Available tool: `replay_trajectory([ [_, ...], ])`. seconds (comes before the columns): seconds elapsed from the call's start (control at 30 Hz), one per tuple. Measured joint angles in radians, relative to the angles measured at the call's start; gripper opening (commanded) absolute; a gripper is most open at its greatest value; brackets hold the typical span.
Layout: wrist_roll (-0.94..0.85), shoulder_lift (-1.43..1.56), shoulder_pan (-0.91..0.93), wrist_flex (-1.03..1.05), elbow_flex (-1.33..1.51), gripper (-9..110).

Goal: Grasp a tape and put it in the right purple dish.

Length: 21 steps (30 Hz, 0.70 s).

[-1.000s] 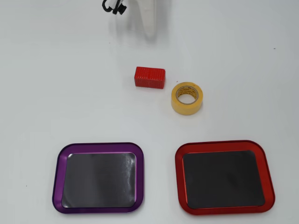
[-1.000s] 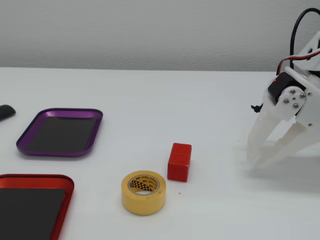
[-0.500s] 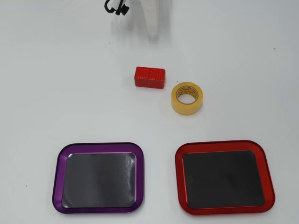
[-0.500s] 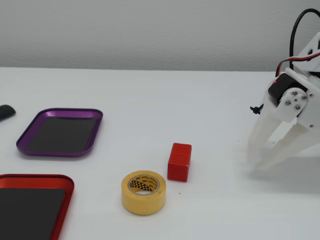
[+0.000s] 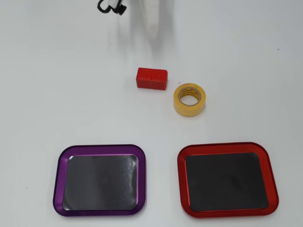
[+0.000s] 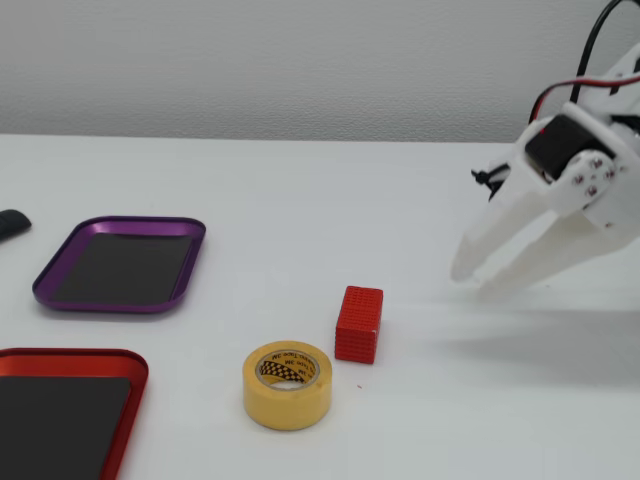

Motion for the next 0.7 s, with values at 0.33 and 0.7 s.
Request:
replay_trajectory([
  [0.33,0.000,-0.859,-0.031,0.092,-0.609,16],
  [0.7,0.138,-1.439,-0.199,0.141,-1.083,17],
])
